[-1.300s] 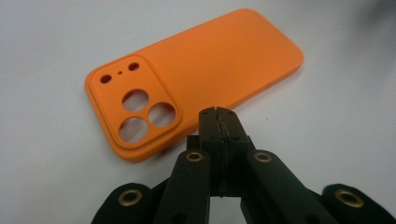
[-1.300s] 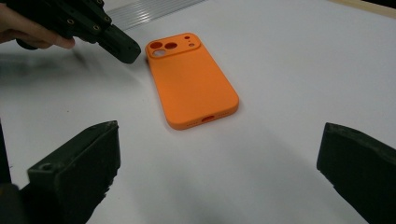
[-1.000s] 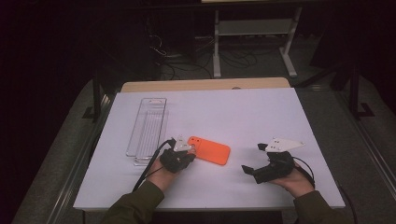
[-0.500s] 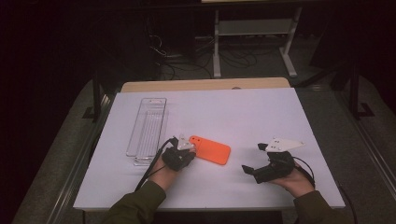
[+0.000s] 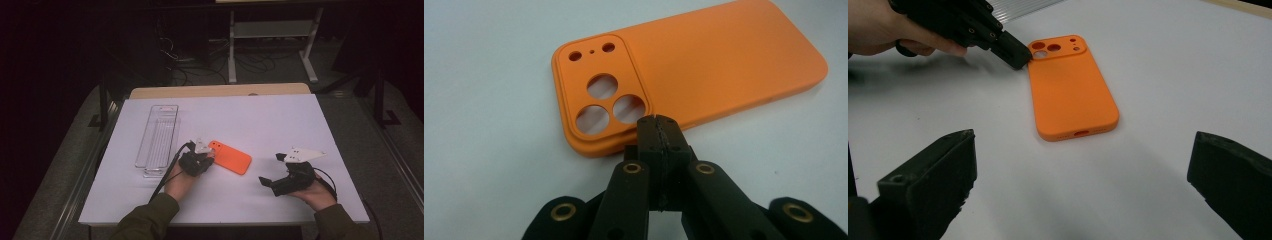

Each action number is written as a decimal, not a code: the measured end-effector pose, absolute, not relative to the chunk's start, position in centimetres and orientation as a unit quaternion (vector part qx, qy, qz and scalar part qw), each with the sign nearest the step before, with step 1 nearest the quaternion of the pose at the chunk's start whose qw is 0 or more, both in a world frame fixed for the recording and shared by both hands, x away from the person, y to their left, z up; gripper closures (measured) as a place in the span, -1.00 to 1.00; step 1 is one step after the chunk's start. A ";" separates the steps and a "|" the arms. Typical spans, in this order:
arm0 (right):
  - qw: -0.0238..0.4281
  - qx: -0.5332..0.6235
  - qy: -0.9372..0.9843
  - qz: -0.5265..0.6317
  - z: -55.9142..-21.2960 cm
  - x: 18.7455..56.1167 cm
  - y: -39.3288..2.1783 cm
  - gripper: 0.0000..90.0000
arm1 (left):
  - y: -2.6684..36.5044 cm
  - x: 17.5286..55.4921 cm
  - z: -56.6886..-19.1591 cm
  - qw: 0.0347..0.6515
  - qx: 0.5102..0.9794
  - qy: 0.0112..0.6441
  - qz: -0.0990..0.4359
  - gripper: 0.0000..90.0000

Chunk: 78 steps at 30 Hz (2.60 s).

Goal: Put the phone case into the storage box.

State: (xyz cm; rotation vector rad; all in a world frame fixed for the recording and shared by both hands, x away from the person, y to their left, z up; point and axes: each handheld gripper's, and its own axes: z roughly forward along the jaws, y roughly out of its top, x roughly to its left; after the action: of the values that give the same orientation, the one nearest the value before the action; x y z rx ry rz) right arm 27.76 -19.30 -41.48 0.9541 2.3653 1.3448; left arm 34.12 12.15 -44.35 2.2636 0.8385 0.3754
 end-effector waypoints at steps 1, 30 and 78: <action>0.129 0.328 0.814 0.462 -41.5 27.8 -19.3 -1.00 | 12.1 34.3 -44.4 0.343 0.870 0.322 0.144 1.00; 0.130 0.326 0.818 0.455 -41.6 27.7 -19.2 -1.00 | 11.5 34.2 -43.0 0.389 0.883 0.249 0.082 0.38; 0.130 0.330 0.825 0.439 -41.4 27.5 -18.7 -1.00 | 13.9 29.9 -42.8 0.422 0.882 0.201 0.055 -1.00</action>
State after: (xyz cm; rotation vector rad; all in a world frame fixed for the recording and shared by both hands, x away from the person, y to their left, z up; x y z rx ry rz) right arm 27.47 -18.66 -41.42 0.9581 2.3985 1.2762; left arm 29.91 13.90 -42.81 2.2099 0.5046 0.1384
